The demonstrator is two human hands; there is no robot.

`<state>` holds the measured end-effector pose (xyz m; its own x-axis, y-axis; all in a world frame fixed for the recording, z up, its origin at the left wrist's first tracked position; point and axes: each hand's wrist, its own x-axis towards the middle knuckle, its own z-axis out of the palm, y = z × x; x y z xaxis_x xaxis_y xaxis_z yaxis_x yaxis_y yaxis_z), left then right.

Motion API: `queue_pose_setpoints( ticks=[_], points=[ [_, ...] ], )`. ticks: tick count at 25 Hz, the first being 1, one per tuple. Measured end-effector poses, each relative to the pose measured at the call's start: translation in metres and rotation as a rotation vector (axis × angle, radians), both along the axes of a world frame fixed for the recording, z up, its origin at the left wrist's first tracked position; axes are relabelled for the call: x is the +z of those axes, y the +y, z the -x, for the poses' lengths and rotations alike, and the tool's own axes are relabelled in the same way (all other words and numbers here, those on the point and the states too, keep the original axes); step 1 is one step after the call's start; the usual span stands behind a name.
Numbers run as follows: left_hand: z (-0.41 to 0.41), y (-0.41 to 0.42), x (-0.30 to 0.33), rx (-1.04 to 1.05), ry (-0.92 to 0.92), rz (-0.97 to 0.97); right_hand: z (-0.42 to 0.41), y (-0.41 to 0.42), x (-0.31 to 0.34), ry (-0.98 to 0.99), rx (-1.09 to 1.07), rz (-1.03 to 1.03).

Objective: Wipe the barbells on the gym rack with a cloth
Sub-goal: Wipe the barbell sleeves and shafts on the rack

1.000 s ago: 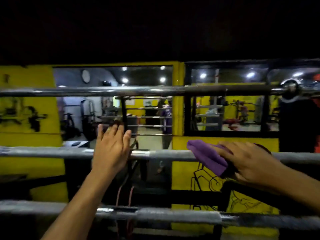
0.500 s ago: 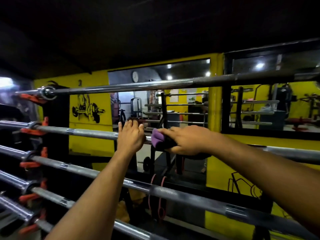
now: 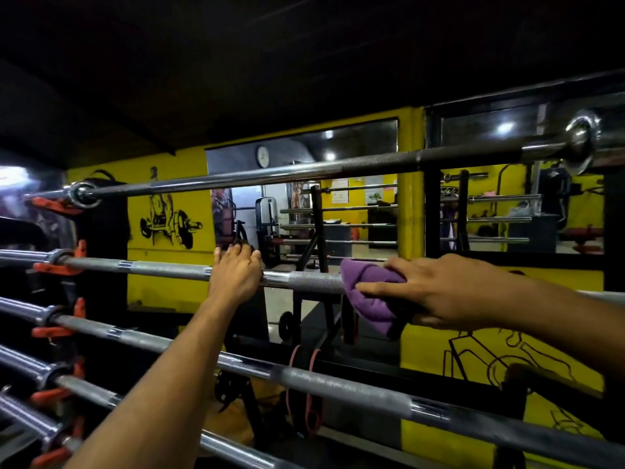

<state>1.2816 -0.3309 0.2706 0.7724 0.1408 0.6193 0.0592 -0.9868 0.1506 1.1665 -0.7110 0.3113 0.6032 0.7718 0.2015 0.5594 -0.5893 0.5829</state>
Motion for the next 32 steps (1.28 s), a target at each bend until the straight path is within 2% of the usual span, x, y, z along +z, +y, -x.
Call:
queue_pose_setpoints(
  ticks=[6,10,15,17,20,23,28,32],
  points=[
    [-0.003,0.006,-0.001,-0.008,0.009,0.020,-0.043,0.114,0.002,-0.051,0.134,-0.048],
    [-0.006,0.007,-0.001,0.001,0.037,0.027,-0.035,0.081,-0.008,-0.067,0.183,-0.093],
    [-0.009,0.007,-0.002,-0.011,0.031,-0.010,0.001,0.001,-0.011,-0.003,0.041,-0.097],
    [-0.007,0.005,-0.001,-0.021,0.012,0.005,-0.003,0.012,-0.010,-0.025,0.033,-0.109],
    [-0.009,0.006,-0.002,-0.038,-0.032,0.044,-0.024,0.070,-0.006,-0.042,0.089,-0.135],
    [-0.010,0.005,-0.005,-0.056,-0.002,0.052,-0.043,0.120,-0.011,-0.101,0.108,-0.160],
    [-0.004,0.005,-0.002,-0.029,-0.003,0.019,-0.024,0.108,-0.046,-0.271,0.116,-0.351],
    [-0.006,0.002,0.001,-0.014,0.003,0.078,0.017,0.074,-0.091,-0.043,0.242,-0.642]
  ],
)
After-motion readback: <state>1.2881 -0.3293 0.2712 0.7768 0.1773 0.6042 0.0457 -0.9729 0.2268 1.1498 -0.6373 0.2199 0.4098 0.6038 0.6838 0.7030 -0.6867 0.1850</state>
